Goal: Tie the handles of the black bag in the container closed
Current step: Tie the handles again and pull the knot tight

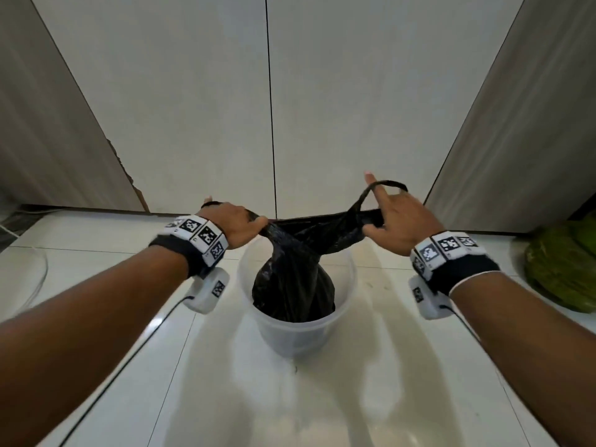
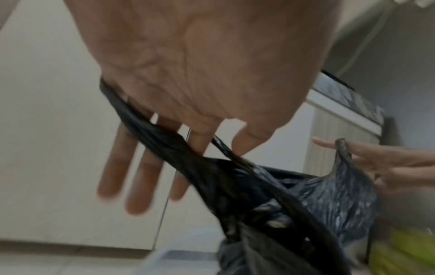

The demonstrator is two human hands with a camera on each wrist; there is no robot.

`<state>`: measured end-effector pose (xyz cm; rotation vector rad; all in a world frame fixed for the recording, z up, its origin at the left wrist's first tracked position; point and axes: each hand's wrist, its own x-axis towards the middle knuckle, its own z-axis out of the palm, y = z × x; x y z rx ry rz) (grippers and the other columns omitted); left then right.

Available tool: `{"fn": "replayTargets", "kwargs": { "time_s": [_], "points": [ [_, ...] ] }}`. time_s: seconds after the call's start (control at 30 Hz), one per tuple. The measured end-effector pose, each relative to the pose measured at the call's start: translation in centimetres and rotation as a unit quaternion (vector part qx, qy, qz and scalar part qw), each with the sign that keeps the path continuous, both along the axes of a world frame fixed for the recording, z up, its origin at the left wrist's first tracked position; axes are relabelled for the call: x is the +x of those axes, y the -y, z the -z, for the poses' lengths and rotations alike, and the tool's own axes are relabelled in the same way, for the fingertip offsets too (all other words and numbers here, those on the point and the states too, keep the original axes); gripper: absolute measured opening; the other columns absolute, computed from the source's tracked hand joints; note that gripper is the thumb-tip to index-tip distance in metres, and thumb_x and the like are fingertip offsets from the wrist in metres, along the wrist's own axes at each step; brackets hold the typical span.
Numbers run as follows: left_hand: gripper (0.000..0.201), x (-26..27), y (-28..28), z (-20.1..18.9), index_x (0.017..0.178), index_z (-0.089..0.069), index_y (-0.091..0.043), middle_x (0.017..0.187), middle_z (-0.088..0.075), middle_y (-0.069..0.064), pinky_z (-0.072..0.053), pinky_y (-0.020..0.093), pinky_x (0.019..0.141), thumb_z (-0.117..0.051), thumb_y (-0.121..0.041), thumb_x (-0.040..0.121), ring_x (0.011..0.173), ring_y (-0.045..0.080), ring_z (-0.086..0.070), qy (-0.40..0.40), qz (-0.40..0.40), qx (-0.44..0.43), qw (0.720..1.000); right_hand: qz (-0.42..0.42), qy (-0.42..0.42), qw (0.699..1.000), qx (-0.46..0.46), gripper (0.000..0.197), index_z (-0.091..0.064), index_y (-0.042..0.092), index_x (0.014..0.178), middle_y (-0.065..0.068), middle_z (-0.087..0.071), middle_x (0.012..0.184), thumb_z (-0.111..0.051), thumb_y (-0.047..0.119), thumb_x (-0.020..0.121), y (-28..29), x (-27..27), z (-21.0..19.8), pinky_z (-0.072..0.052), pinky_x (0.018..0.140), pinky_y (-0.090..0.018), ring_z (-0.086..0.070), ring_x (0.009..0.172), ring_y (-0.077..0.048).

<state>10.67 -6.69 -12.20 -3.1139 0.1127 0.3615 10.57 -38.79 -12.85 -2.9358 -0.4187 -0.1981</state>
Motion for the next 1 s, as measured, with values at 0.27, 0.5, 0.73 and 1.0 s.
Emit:
{"fn": "replayTargets", "kwargs": {
  "time_s": [0.27,0.5,0.73,1.0],
  "points": [
    [0.040,-0.3,-3.3,-2.2,0.067,-0.068,-0.001,0.041,-0.029,0.000,-0.056,0.043,0.086,-0.040,-0.021,0.087,0.039,0.021,-0.042,-0.257,-0.071,-0.330,0.906,0.016,-0.222,0.975,-0.025,0.029,-0.074,0.021,0.067,-0.004,-0.063,0.060,-0.060,0.046,0.070,2.9,0.1,-1.1,-0.045,0.059,-0.029,-0.059,0.059,-0.023],
    [0.045,-2.0,-3.0,-4.1,0.088,-0.076,0.002,0.063,-0.068,0.013,-0.055,0.041,0.096,-0.033,-0.001,0.078,0.073,0.030,-0.073,-0.230,-0.067,-0.673,0.700,-0.089,-0.440,0.677,0.583,0.032,-0.067,-0.006,0.059,-0.004,-0.034,0.038,-0.052,0.022,0.066,2.4,-1.8,-2.7,-0.049,0.064,-0.035,-0.024,0.034,-0.019],
    [0.035,-3.0,0.6,-2.4,0.123,-0.070,-0.011,0.124,-0.076,0.001,-0.058,0.026,0.085,-0.057,0.001,0.093,0.108,0.021,-0.075,-0.100,-0.034,-0.700,0.707,-0.116,-0.362,0.687,0.620,0.046,-0.070,0.011,0.124,-0.013,-0.076,0.119,-0.063,0.000,0.080,-1.4,-2.8,-3.4,-0.060,0.080,-0.033,-0.074,0.071,-0.020],
    [0.036,-1.6,4.3,-0.6,0.116,-0.075,-0.009,0.115,-0.077,0.003,-0.057,0.037,0.095,-0.078,-0.005,0.080,0.104,0.015,-0.073,0.038,0.013,-0.690,0.723,-0.129,-0.249,0.777,0.563,0.058,-0.071,0.020,0.124,-0.008,-0.075,0.124,-0.087,0.010,0.070,-7.4,-3.2,-2.5,-0.047,0.110,-0.043,-0.068,0.118,-0.032]
  ]
}}
